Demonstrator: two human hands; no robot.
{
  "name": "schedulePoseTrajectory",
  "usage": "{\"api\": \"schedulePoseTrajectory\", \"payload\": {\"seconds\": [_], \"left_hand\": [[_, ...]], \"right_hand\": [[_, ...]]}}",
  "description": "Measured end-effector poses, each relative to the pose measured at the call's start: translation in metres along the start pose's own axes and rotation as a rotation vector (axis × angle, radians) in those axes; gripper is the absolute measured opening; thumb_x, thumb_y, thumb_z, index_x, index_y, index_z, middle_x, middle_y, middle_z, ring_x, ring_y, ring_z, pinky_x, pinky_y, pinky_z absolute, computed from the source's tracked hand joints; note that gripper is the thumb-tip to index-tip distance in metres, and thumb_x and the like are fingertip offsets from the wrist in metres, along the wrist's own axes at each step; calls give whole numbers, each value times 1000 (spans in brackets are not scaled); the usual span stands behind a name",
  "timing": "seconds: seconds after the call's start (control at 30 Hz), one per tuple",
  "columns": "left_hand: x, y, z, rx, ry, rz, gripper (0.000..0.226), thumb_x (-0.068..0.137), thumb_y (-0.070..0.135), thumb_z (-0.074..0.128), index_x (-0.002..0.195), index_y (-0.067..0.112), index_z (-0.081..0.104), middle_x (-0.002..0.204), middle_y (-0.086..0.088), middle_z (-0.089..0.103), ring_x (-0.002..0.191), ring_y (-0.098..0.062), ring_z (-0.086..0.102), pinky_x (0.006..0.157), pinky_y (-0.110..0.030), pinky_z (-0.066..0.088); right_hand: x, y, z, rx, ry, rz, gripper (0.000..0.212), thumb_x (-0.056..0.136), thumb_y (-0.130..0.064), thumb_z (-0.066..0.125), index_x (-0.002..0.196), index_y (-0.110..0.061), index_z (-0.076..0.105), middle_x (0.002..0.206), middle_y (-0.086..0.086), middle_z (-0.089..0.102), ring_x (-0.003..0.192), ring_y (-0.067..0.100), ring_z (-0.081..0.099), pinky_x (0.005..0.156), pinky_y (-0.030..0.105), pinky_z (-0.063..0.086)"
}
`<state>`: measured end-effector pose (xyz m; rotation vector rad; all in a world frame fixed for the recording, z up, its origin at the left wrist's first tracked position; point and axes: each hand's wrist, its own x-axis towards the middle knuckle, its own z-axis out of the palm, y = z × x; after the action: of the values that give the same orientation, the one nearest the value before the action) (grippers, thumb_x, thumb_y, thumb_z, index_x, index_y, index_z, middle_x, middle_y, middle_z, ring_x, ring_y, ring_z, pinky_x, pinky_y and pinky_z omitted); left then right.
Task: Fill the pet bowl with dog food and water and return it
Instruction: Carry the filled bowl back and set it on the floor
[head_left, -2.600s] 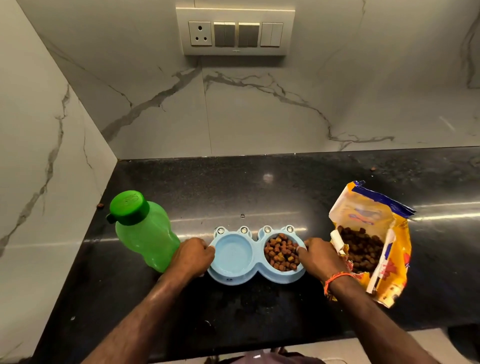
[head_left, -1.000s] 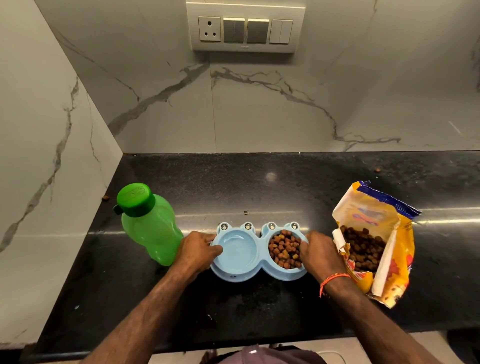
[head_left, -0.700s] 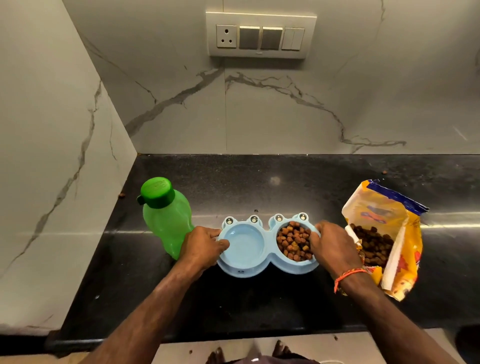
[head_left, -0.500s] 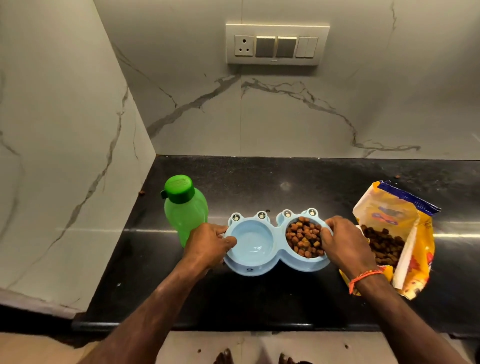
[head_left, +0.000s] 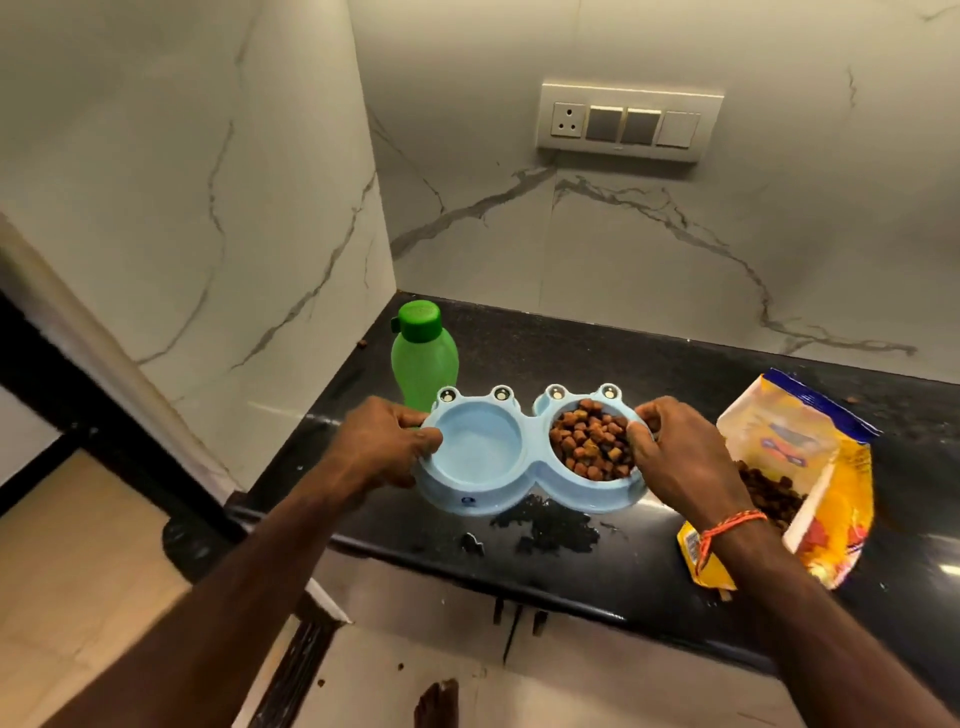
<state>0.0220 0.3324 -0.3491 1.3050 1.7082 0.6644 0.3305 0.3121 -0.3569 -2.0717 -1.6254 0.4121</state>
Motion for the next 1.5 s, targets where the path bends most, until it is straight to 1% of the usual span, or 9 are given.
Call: {"api": "schedulePoseTrajectory", "payload": {"seconds": [0.13,0.3,0.53,0.7,0.87,1.03,1.23,1.4,1.5], "left_hand": [[-39,-10,-18,-52,76,-23,22,80,6,67,84,18,86,59,-1,70,53,-14,62,62,-35,62],[-87,-29,-45,-93,189,-71,21,80,5,70,86,18,86,74,-7,79,70,-26,77,64,-43,66],[-148,-66,-88,-93,315,-130,18,86,5,69,86,16,83,60,0,73,55,-16,66,50,-28,55],[-187,-96,-129,-109,395,-186,18,86,6,69,94,14,84,78,-15,78,74,-35,76,67,-52,66],[-228,-128,-169,-146,461,-227,19,85,4,70,97,10,83,83,-14,79,74,-29,76,64,-42,66],[-274,-168,-208,-191,545,-293,15,87,6,71,93,13,82,84,-12,79,77,-28,75,66,-42,66],[-331,-215,-249,-233,653,-365,14,88,6,70,86,12,82,80,-11,78,74,-28,74,71,-46,66],[-370,-253,-280,-271,757,-425,17,86,3,70,80,11,83,83,-17,75,68,-26,69,67,-42,66],[-387,-274,-299,-291,802,-470,18,85,2,69,77,10,82,76,-17,69,65,-25,63,71,-46,65]], "right_hand": [[-14,-17,-2,21,-29,-77,7,99,-30,59,97,-27,52,100,1,59,90,19,59,80,39,55],[-36,-47,1,60,-75,-199,8,99,-28,58,101,-20,60,94,-2,56,88,19,58,80,42,56],[-69,-102,21,90,-149,-344,11,97,-25,57,99,-17,64,93,0,60,86,19,57,73,36,48],[-95,-145,44,105,-217,-398,13,97,-27,56,101,-17,64,98,2,62,88,21,58,72,33,44],[-130,-191,70,118,-261,-469,12,97,-27,57,99,-18,65,92,4,64,84,23,58,69,31,42],[-166,-236,104,147,-308,-567,14,94,-31,58,97,-20,65,98,5,66,90,24,59,74,35,46],[-219,-290,141,157,-381,-695,16,93,-33,56,96,-21,65,95,1,63,84,19,56,56,26,33],[-258,-338,181,187,-454,-771,19,92,-34,55,95,-20,66,97,4,67,89,23,60,70,30,39],[-279,-368,202,202,-493,-820,18,93,-31,56,96,-16,65,96,5,67,90,25,62,70,31,39]]}}
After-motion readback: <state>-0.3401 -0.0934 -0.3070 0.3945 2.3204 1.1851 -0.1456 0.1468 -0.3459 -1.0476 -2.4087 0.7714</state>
